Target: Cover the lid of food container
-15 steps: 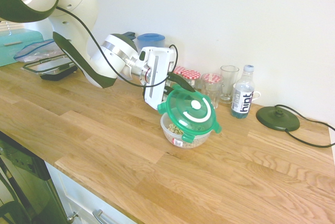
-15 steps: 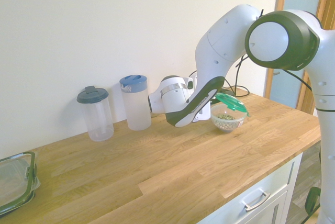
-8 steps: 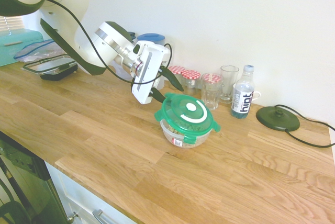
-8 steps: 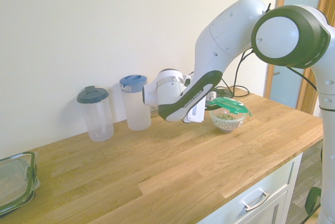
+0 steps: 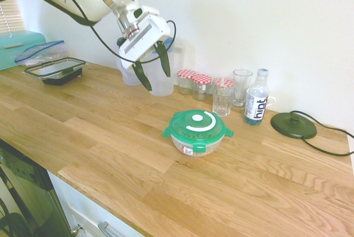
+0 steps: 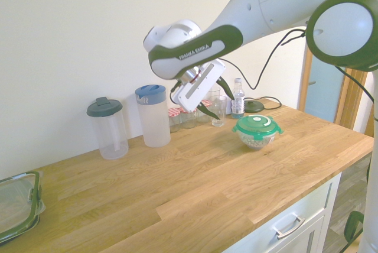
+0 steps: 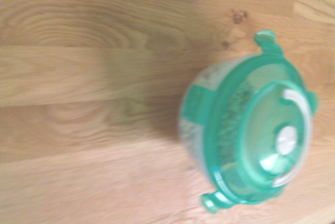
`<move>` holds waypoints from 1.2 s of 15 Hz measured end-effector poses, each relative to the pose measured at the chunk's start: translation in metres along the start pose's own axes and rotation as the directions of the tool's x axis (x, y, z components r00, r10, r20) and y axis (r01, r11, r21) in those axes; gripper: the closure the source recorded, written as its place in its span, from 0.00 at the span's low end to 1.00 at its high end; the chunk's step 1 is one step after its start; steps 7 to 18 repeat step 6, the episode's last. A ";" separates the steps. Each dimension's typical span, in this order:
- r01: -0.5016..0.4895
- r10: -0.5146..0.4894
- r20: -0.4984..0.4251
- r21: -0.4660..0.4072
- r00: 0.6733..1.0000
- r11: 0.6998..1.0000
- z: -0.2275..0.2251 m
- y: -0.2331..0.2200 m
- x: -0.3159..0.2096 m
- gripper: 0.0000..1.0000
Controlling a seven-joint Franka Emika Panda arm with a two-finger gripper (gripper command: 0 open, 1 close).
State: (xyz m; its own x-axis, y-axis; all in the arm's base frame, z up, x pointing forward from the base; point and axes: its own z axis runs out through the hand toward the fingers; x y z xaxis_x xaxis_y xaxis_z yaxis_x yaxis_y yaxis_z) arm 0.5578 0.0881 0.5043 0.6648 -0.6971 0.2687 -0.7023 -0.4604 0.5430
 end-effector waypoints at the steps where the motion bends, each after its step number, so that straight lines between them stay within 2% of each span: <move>1: 0.009 -0.012 0.043 0.058 0.999 0.998 -0.012 0.006 -0.008 0.00; 3: 0.009 -0.031 0.115 0.180 0.993 0.984 -0.020 0.012 -0.016 0.00; 6: -0.005 -0.074 0.220 0.340 0.973 0.940 0.008 0.017 -0.014 0.00; 18: -0.005 -0.074 0.220 0.340 0.973 0.940 0.008 0.017 -0.014 0.00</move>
